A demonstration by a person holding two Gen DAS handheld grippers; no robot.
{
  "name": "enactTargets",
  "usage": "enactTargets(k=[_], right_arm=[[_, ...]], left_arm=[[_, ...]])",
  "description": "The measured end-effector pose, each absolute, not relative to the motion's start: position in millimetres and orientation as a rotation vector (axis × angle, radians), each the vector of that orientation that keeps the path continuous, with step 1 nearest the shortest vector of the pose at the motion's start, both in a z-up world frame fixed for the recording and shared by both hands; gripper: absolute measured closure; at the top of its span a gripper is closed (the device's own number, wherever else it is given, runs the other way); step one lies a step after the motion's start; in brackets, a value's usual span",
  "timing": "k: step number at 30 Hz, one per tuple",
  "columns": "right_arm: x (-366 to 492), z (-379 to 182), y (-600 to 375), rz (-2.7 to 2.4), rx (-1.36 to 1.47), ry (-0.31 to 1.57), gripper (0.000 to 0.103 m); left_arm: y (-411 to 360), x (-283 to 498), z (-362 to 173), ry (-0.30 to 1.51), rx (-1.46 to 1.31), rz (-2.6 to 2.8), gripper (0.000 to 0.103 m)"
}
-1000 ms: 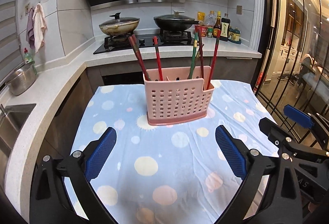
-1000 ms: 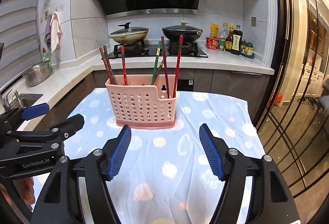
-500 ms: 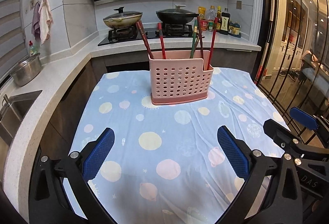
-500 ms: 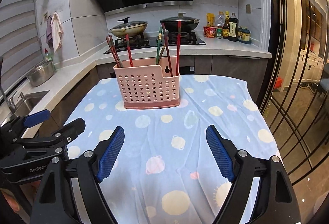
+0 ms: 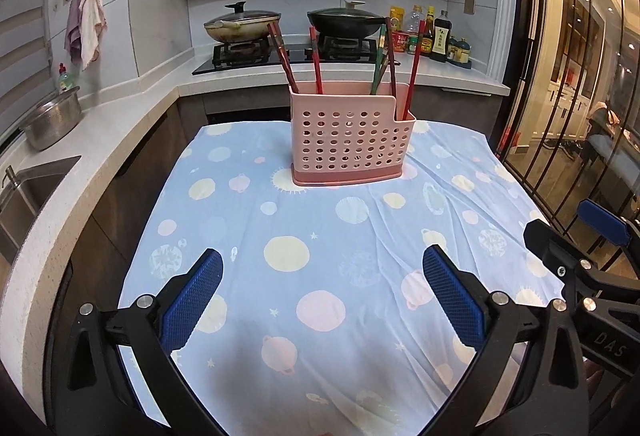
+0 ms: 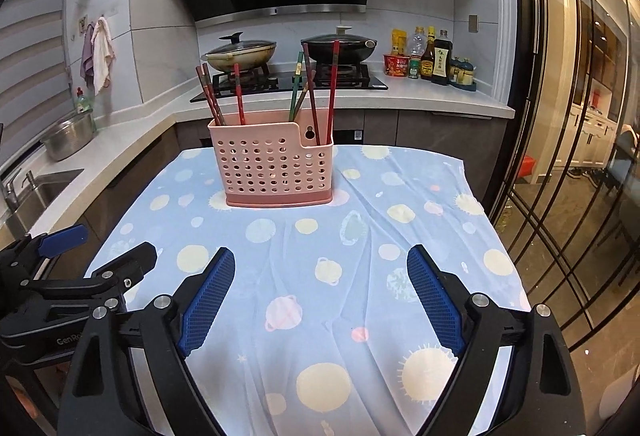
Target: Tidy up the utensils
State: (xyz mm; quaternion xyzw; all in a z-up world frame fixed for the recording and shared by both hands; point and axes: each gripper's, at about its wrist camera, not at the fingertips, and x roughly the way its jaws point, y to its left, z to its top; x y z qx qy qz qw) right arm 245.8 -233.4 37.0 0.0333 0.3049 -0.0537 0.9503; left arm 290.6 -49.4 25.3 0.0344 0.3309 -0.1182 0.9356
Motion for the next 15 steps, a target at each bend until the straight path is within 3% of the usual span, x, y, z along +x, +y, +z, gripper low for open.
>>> enactTargets(k=[15], right_arm=[[245.3, 30.4, -232.9, -0.101, 0.068, 0.629, 0.018]], left_arm=[[-50.3, 288.8, 25.7, 0.658, 0.07, -0.221, 0.007]])
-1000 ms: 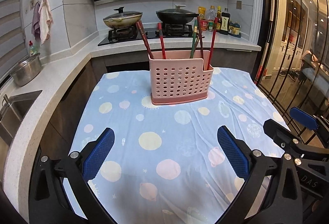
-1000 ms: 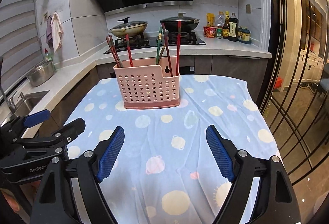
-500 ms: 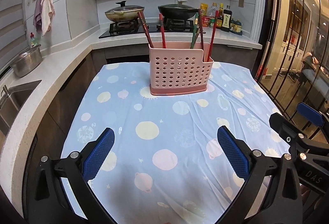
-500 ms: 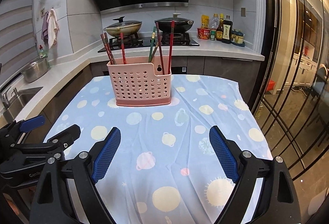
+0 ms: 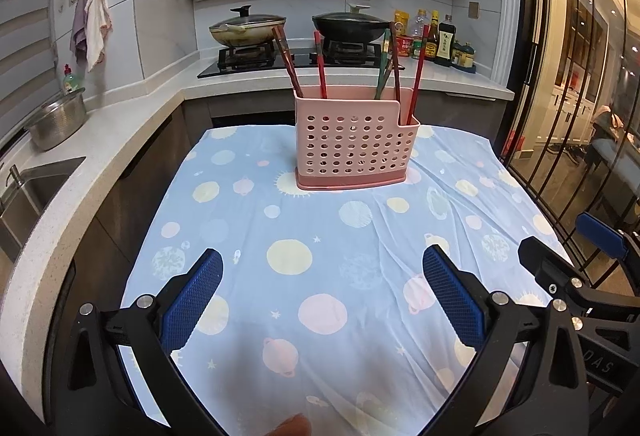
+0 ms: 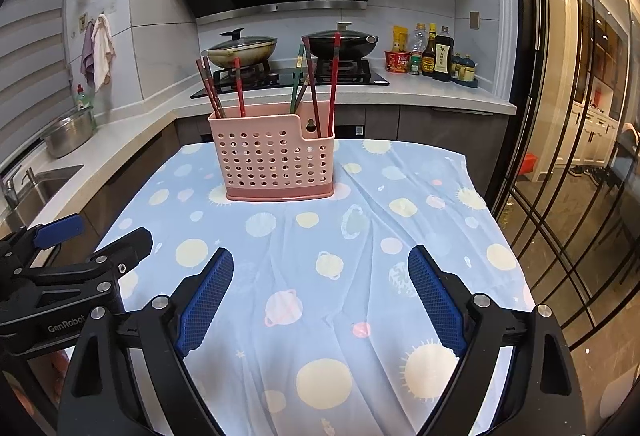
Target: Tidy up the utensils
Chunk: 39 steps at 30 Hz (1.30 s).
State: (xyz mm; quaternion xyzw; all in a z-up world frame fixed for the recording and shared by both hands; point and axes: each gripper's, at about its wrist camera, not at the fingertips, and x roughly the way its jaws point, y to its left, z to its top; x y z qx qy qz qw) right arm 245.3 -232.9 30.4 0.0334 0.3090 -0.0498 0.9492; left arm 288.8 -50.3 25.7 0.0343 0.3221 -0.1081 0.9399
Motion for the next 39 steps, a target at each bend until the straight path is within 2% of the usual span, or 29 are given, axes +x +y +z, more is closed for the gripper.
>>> enactTargets(k=[39], right_arm=[[246.9, 24.7, -229.8, -0.101, 0.058, 0.635, 0.018]], left_arm=[[-51.0, 289.7, 19.8, 0.66, 0.088, -0.179, 0.007]])
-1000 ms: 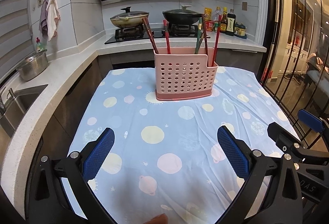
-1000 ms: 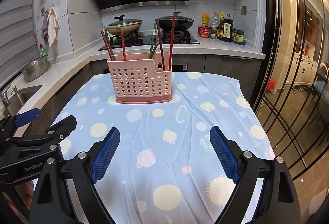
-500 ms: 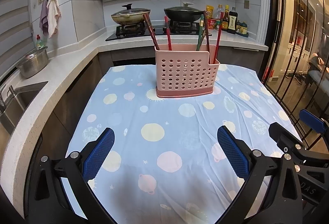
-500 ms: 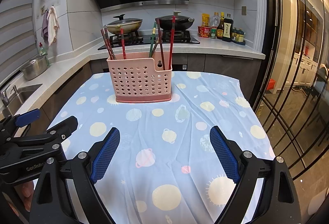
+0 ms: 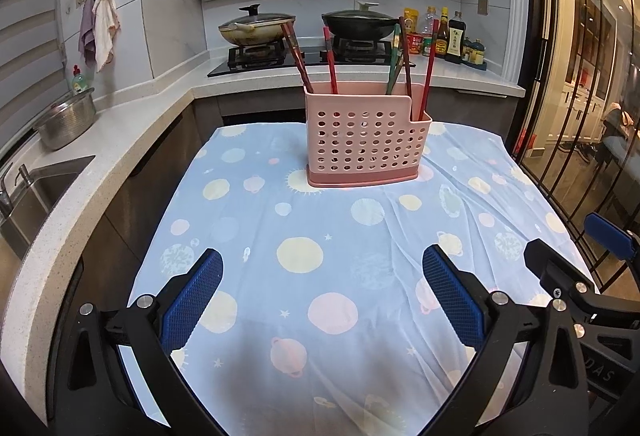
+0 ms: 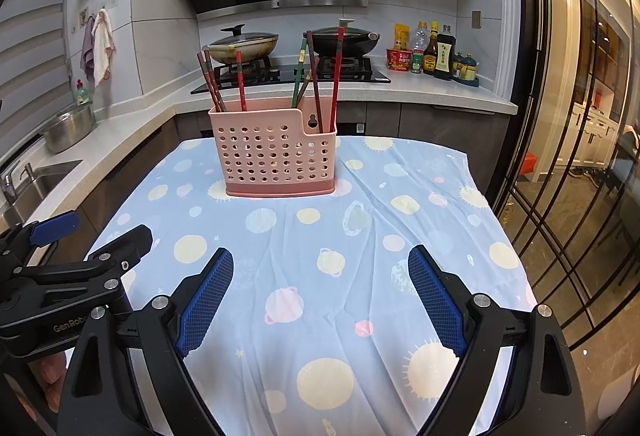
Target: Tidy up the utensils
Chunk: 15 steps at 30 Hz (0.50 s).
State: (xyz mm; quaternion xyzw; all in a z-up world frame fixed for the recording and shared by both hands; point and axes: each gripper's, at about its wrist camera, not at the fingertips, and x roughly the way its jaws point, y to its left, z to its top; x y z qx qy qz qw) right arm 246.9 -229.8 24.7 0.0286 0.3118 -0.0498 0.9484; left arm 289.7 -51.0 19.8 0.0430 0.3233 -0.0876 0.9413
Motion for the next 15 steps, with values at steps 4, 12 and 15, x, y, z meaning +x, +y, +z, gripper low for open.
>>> enactTargets(k=[4, 12, 15], right_arm=[[247.4, 23.7, -229.4, -0.1, 0.058, 0.636, 0.018], [247.7, 22.9, -229.0, -0.105, 0.059, 0.63, 0.017], [247.4, 21.6, -229.9, -0.099, 0.069, 0.629, 0.013]], left_arm=[[-50.2, 290.1, 19.2, 0.659, 0.089, -0.175, 0.007], [-49.0, 289.5, 19.6, 0.649, 0.097, -0.168, 0.007], [-48.3, 290.3, 19.8, 0.651, 0.093, -0.172, 0.007]])
